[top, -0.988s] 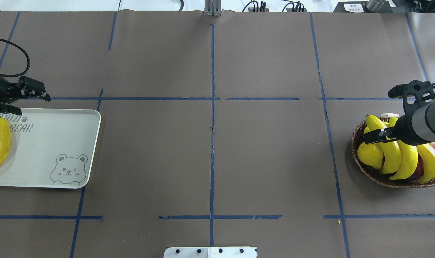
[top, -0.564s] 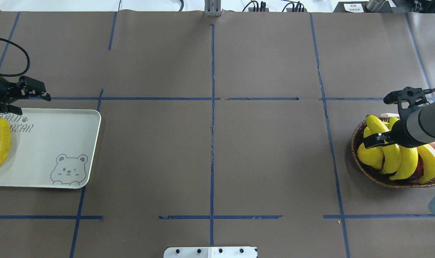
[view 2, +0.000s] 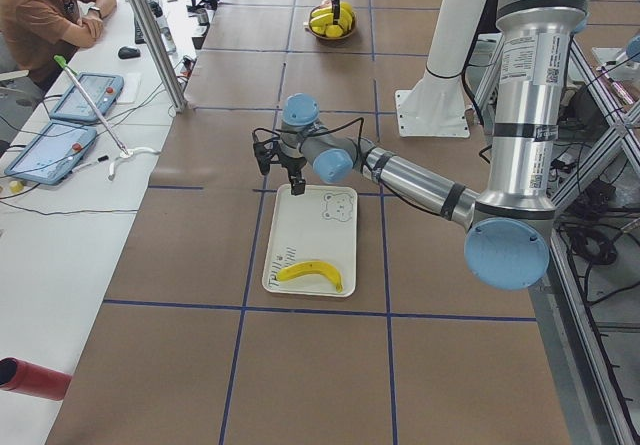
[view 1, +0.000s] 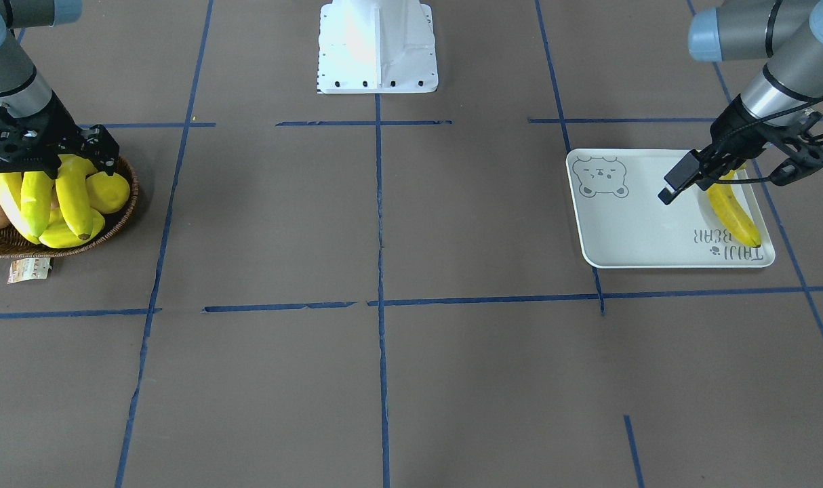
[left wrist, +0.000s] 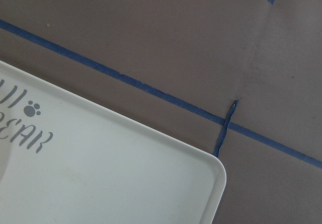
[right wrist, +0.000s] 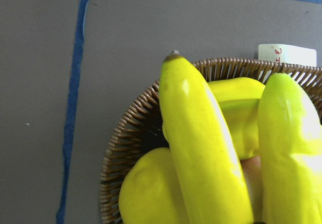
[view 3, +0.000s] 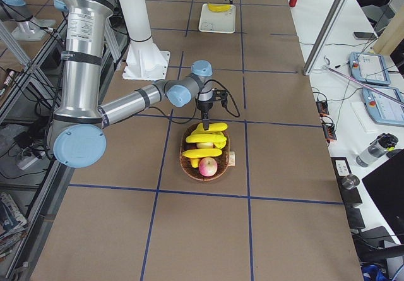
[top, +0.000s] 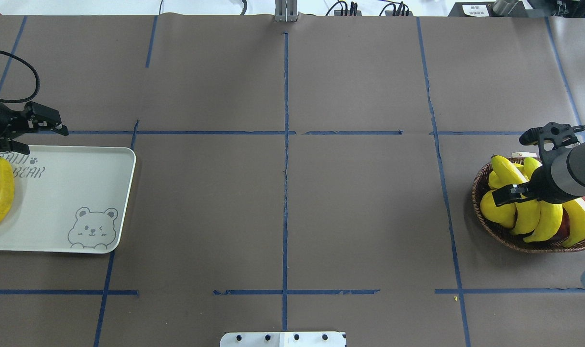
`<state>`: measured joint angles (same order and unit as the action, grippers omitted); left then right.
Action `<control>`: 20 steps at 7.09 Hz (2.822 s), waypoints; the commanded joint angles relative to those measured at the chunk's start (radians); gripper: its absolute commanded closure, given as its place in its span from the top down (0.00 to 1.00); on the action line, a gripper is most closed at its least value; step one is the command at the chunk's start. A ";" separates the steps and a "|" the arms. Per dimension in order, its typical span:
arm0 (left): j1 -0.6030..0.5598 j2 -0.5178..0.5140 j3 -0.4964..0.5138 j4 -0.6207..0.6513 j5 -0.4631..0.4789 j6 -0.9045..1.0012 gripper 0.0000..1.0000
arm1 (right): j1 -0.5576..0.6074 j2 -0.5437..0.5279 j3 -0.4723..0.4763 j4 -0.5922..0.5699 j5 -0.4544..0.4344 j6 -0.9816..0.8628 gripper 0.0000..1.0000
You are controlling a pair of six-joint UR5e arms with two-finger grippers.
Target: Transfer all bananas from basket to plate
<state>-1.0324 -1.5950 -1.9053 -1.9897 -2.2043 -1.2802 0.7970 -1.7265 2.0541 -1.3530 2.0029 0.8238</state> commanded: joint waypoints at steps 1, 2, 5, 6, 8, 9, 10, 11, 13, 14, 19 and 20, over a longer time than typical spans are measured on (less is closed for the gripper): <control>0.000 0.001 -0.003 0.000 0.000 -0.001 1.00 | 0.001 -0.016 -0.002 0.000 0.002 0.000 0.94; 0.000 0.001 -0.004 -0.001 0.000 -0.001 1.00 | -0.001 -0.015 -0.005 -0.001 0.001 0.000 0.93; 0.000 0.003 -0.009 0.000 0.000 -0.001 1.00 | -0.005 -0.001 -0.037 -0.001 -0.004 0.001 0.82; 0.000 0.003 -0.011 0.000 0.000 -0.001 1.00 | -0.004 -0.001 -0.040 -0.001 -0.006 0.001 0.78; 0.000 0.004 -0.017 0.000 0.000 -0.001 1.00 | -0.002 0.001 -0.034 0.000 0.002 0.001 0.52; 0.000 0.004 -0.017 0.000 0.000 -0.001 1.00 | 0.002 0.001 -0.029 0.000 0.004 0.000 0.36; 0.000 0.004 -0.017 0.000 0.000 -0.001 1.00 | 0.017 0.001 -0.028 0.000 0.010 0.000 0.21; 0.000 0.004 -0.017 0.000 0.000 -0.001 1.00 | 0.030 0.001 -0.026 0.000 0.013 0.000 0.13; 0.000 0.004 -0.017 0.000 0.000 -0.001 1.00 | 0.066 -0.001 0.004 -0.009 0.046 0.000 0.06; 0.000 0.004 -0.017 0.000 0.000 -0.001 1.00 | 0.123 0.002 0.020 -0.014 0.119 0.000 0.06; 0.027 -0.038 -0.020 -0.001 -0.006 -0.002 1.00 | 0.131 0.203 0.109 -0.130 0.281 0.012 0.01; 0.046 -0.081 -0.020 -0.006 -0.009 -0.019 1.00 | 0.089 0.320 0.107 -0.197 0.280 0.014 0.01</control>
<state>-1.0076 -1.6333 -1.9246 -1.9920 -2.2105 -1.2862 0.9334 -1.5433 2.1610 -1.4717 2.2816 0.8340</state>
